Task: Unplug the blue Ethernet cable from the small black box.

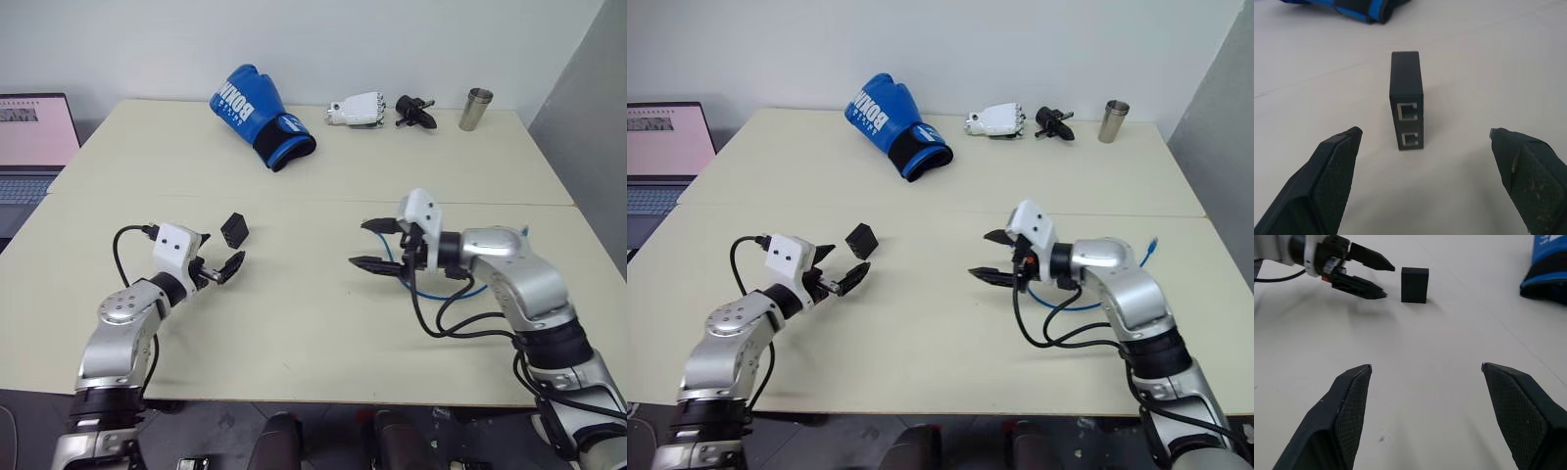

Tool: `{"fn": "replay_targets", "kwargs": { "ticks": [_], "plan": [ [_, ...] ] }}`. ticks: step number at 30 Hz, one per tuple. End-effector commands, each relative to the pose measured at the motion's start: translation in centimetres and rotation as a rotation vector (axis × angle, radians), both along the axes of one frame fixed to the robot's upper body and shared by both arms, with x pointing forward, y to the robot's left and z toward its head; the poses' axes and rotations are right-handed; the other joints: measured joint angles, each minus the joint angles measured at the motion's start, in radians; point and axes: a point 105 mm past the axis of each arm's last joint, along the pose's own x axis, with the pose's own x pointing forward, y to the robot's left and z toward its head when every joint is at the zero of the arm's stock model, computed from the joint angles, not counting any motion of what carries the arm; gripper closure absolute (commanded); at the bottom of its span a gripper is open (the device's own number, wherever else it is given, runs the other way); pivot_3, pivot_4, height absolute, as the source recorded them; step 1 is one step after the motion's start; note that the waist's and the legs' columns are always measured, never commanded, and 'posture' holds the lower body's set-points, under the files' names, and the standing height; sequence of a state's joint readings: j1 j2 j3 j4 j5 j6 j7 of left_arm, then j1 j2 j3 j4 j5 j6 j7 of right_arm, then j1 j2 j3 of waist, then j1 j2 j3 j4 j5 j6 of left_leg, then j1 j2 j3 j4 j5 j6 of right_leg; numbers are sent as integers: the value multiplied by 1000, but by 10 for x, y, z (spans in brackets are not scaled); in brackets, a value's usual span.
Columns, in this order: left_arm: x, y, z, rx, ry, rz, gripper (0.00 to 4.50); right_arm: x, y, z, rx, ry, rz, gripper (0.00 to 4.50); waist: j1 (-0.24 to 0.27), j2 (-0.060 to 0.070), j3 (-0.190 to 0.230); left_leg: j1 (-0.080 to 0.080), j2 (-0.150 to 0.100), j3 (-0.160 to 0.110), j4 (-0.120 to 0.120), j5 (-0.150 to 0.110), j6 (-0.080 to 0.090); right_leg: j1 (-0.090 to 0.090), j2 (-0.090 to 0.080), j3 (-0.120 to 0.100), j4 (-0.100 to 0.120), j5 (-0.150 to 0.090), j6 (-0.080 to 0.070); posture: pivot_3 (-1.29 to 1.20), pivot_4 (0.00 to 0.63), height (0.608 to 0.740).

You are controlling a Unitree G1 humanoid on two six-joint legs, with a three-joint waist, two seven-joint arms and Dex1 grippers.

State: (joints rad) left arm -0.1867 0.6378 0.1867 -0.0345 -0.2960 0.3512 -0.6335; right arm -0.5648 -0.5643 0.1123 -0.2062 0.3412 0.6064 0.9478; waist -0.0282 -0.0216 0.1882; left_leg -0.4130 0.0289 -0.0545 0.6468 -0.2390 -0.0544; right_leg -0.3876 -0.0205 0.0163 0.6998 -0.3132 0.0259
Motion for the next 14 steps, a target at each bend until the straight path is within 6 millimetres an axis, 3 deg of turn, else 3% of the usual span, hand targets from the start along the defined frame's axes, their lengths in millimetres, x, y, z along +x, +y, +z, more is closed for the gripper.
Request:
{"fn": "replay_targets", "kwargs": {
  "ticks": [1,5,8,14],
  "plan": [
    [-12,-4,34,49,-17,-120,38,-13,-25,18,34,-27,-26,705,0,0,0,1,0,1,0,0,0,0,0,0,0,0,0,0,150,740],
    [-22,8,58,125,45,-228,38,-27,-52,26,13,5,-25,705,-1,1,0,1,0,0,-1,0,0,0,1,-1,0,0,0,0,150,740],
    [-18,19,70,146,57,-237,38,-27,-65,34,-12,5,-39,705,-1,1,1,4,0,2,-1,0,0,1,1,1,0,0,0,0,150,740],
    [-16,20,75,156,97,-313,38,-25,-72,42,-48,-1,-42,705,-7,1,1,8,1,3,-3,0,0,4,3,2,0,0,0,0,150,740]
  ]
}}
